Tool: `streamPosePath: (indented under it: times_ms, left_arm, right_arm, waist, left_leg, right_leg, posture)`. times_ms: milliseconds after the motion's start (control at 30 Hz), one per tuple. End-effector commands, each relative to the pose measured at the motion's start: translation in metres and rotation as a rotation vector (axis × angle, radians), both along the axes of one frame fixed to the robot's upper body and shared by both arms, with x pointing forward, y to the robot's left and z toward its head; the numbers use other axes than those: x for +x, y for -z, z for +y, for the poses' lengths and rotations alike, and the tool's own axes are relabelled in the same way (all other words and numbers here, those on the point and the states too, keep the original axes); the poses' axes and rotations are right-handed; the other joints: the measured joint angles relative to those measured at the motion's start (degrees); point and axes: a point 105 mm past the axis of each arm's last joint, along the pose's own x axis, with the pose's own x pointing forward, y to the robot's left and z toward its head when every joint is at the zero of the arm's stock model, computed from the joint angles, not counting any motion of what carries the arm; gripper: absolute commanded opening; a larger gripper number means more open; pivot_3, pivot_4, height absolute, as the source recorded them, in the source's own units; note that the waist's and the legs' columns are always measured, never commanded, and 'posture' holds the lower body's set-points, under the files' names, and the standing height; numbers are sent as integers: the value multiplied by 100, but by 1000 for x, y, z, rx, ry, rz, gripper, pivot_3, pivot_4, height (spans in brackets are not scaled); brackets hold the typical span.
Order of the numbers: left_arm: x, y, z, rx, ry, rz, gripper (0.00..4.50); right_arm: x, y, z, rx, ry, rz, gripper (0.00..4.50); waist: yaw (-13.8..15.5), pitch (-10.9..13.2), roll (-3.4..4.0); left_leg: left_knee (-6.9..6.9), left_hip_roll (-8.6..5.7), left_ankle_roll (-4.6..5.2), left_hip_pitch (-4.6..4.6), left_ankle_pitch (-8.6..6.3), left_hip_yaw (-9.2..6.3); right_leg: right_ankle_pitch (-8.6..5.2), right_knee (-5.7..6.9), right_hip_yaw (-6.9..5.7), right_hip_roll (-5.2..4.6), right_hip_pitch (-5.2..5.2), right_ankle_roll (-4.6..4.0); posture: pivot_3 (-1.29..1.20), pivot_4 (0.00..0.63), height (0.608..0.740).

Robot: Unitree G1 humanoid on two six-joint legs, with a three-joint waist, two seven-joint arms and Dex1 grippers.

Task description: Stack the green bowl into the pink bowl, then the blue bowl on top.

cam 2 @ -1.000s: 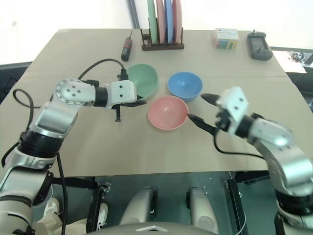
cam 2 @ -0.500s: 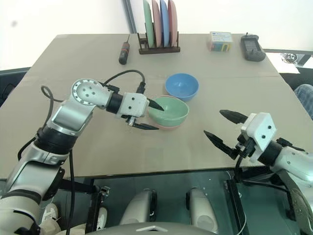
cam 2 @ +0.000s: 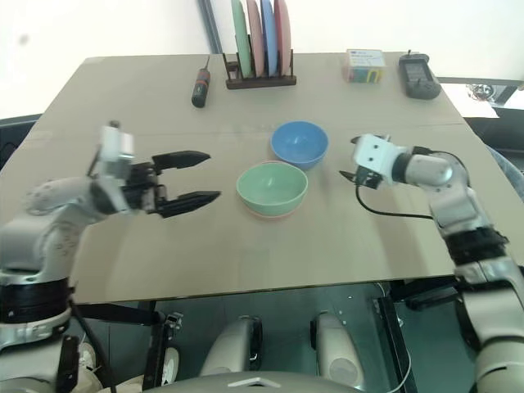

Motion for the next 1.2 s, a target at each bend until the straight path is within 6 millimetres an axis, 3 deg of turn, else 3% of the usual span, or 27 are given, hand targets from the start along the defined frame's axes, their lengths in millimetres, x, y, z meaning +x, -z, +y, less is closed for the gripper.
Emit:
streamPosePath:
  times_ms: [33,333,467,567,600,633,700,733,800,900,1033,1200]
  left_arm:
    - [-18,-10,12,-18,-27,-23,4474]
    - [-47,-11,17,-54,-51,18,4474]
    - [-51,-10,22,-55,-67,29,4500]
    - [-52,-10,21,-63,-68,31,4500]
    - [-52,-10,21,-64,-67,30,4500]
    - [-53,-9,20,-65,-66,29,4500]
    - [-52,-6,20,-68,-71,29,4500]
    - [-52,-4,20,-67,-75,28,4500]
    - [-51,-2,19,-66,-77,28,4500]
    - [-48,2,21,-67,-90,23,4500]
    - [-43,9,21,-72,-103,35,4500]
    - [-37,13,17,-81,-103,35,4500]
  right_arm:
    - [5,-1,16,-73,-106,-43,3782]
    - [24,13,41,-172,-157,-55,3782]
    - [30,12,43,-188,-142,-54,2707]
    - [31,12,42,-202,-144,-58,1531]
    - [31,13,41,-210,-146,-60,1405]
    - [31,13,40,-223,-151,-60,881]
    - [31,10,37,-243,-152,-74,501]
    - [31,6,35,-246,-153,-85,81]
    - [31,-3,32,-245,-161,-106,11]
    - [21,-29,32,-159,-222,-99,11]
    - [-17,-65,40,-122,-366,-68,11]
    - [-69,-70,63,-45,-496,75,11]
  waist:
    - [27,1,-1]
    - [90,5,-2]
    - [78,6,0]
    - [75,6,1]
    - [76,6,1]
    - [75,6,1]
    - [69,6,1]
    - [68,7,3]
    - [71,9,5]
    - [77,13,11]
    - [91,19,22]
    - [104,17,22]
  left_leg:
    - [-3,-3,-1,-3,0,-2]
    - [0,-5,-2,8,0,0]
    - [2,-5,-2,11,0,-2]
    - [1,-4,-2,10,0,0]
    - [1,-5,-2,10,0,0]
    - [1,-5,-2,10,0,0]
    - [1,-5,-2,10,0,0]
    - [1,-5,-2,11,0,0]
    - [0,-5,-2,10,0,2]
    - [0,-5,-2,9,0,2]
    - [-2,-4,-2,10,0,0]
    - [-6,-1,-1,11,0,-7]
  right_leg:
    - [0,-6,-2,-5,1,0]
    - [-5,-1,-5,-10,6,-12]
    - [-10,4,-4,-9,9,-19]
    - [-10,2,-3,-8,8,-20]
    - [-9,2,-3,-8,8,-19]
    - [-10,2,-3,-8,8,-19]
    - [-9,2,-3,-8,8,-19]
    - [-9,2,-3,-8,8,-18]
    - [-8,3,-2,-8,7,-18]
    - [-9,2,-2,-8,6,-19]
    - [0,3,-2,-9,7,-2]
    - [0,6,-9,-6,7,-3]
  posture:
    - [0,150,740]
    - [0,150,740]
    - [0,150,740]
    - [0,150,740]
    - [0,150,740]
    - [0,150,740]
    - [0,150,740]
    - [0,150,740]
    - [0,150,740]
    - [0,150,740]
    - [0,150,740]
    - [0,150,740]
